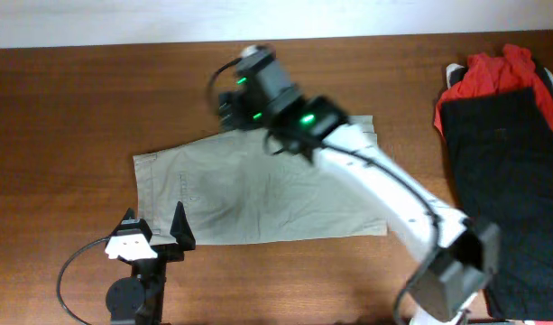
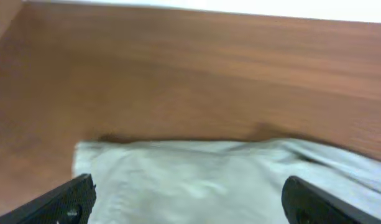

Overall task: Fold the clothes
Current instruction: 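Drag the khaki shorts left and lay them flat mid-table, then grasp the left leg end of the shorts with the left gripper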

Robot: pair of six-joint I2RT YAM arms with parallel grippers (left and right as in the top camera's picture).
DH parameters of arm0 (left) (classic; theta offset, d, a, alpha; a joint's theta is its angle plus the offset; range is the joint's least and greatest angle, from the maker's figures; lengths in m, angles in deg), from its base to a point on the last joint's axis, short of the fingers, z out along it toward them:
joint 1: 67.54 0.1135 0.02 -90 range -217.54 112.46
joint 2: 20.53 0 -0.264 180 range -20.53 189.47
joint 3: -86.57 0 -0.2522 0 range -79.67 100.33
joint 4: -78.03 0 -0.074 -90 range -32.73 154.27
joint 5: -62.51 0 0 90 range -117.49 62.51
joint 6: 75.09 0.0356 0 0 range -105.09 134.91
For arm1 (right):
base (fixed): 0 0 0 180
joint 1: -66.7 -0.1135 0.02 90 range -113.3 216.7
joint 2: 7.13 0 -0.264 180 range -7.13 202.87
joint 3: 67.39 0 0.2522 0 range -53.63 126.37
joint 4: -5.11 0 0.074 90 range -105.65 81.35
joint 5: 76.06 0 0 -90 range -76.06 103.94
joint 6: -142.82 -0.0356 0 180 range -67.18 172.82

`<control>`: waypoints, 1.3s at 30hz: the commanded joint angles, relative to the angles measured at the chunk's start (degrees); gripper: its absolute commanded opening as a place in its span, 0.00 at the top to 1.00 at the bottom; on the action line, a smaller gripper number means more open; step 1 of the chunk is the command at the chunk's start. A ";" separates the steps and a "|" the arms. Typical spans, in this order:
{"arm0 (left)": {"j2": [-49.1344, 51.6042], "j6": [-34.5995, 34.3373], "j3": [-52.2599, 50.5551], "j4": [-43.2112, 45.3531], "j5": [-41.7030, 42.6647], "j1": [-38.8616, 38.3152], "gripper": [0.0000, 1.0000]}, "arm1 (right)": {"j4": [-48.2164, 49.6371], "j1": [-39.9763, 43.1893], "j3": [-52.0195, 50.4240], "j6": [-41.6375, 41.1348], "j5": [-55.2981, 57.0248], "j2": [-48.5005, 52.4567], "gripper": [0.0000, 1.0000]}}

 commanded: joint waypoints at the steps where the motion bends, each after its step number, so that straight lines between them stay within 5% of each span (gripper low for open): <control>1: -0.28 0.94 -0.28 -0.11 -0.17 -0.24 0.01 | -7.32 7.78 1.03 -1.16 0.48 -5.01 0.01; 10: -0.28 0.94 -0.28 -0.11 -0.20 -0.24 0.01 | -30.12 37.79 1.01 -1.14 0.48 -5.20 0.01; 14: -0.28 0.46 -0.28 0.79 2.25 -0.24 0.01 | -31.32 41.88 0.98 -1.14 0.50 -5.20 0.01; 16: -0.28 0.52 -0.28 8.11 15.67 -0.24 0.01 | -31.30 42.07 0.98 -1.16 0.48 -5.20 0.01; 19: 0.83 0.68 3.04 8.72 16.11 -0.22 0.01 | -31.30 42.07 0.98 -1.16 0.46 -5.20 0.01; 21: 8.94 3.69 11.61 1.77 13.14 1.14 0.01 | -31.28 42.07 0.98 -1.16 0.48 -5.20 0.01; 25: 41.33 12.90 39.56 -17.86 19.23 4.42 0.01 | -31.28 42.07 0.98 -1.16 0.46 -5.20 0.01; 28: 66.88 12.92 60.61 -34.58 15.96 5.53 0.01 | -31.28 42.07 0.98 -1.16 0.46 -5.20 0.01; 34: 88.72 12.24 63.19 -42.53 20.35 23.47 0.01 | -31.28 42.07 0.98 -1.16 0.46 -5.20 0.01; 36: 94.14 19.28 63.10 -42.49 25.49 25.29 0.01 | -31.28 42.07 0.98 -1.16 0.46 -5.20 0.01; 39: 102.51 20.68 62.99 -42.10 26.71 25.29 0.01 | -31.28 42.07 0.98 -1.16 0.46 -5.20 0.01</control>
